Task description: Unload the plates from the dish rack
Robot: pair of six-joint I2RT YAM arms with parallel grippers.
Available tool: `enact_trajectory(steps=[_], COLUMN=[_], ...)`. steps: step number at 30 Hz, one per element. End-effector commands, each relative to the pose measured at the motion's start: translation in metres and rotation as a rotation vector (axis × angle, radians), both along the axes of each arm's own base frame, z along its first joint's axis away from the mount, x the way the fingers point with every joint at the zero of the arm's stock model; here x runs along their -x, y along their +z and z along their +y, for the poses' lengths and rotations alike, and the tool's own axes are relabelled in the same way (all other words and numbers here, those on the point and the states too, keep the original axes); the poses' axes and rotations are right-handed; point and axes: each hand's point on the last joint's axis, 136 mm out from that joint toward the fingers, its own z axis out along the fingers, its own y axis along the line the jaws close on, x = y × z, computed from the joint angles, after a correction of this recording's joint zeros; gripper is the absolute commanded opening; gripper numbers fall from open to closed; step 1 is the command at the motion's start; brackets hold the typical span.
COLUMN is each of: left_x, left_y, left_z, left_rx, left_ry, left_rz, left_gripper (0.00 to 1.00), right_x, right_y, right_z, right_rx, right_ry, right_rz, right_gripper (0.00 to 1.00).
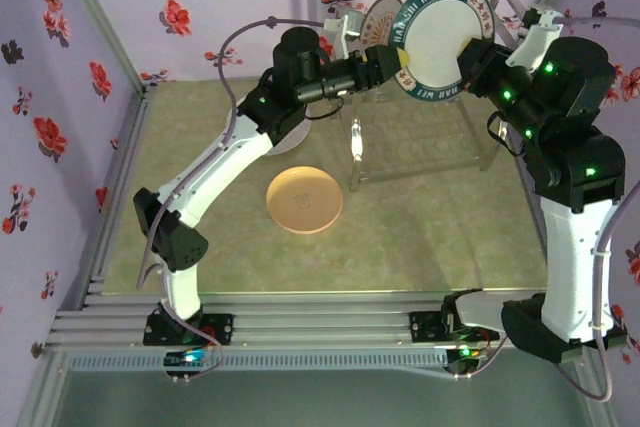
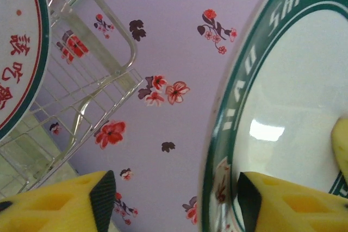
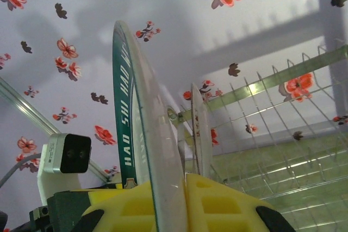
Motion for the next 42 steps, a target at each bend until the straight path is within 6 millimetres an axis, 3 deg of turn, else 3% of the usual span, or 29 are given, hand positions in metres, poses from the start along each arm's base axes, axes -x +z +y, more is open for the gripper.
enact_trajectory(steps=[1,15,18,29,35,42], left_x=[0.009,0.013,0.016,0.015,0.016,0.021], left_y=[0.023,0.034,0.039,0.052,0.044,0.027], left_z=[0.003,0.014,0.017,0.052,0.084,0.135], left_rx=[0.056,0.097,0.115,0.139,0.107,0.092], left_ry=[-0.023,-0.018,-0.024,0.038,0.096,0.167], left_rz=[-0.042,-0.052,-0.061,-0.069,-0.051,0.012], left_gripper=[0.55,0.0,0.0,0.0,0.0,0.0], right_x=[-0.001,-0.016,-0.02,-0.019,-0.015,-0.009], right_y=[0.021,-0.003,-0.009,-0.013,-0.024,-0.032], right_z=[0.011,0.018,0.018,0.019,0.021,0.031], right_rx=[-0.097,-0.202,-0.214,-0.142,-0.023,0.065], right_ry=[0.071,0.141,0.148,0.172,0.2,0.266], right_rz=[-0.062,0.016,0.035,0.05,0.092,0.088], right_gripper=[0.0,0.0,0.08,0.62,0.72,0.73])
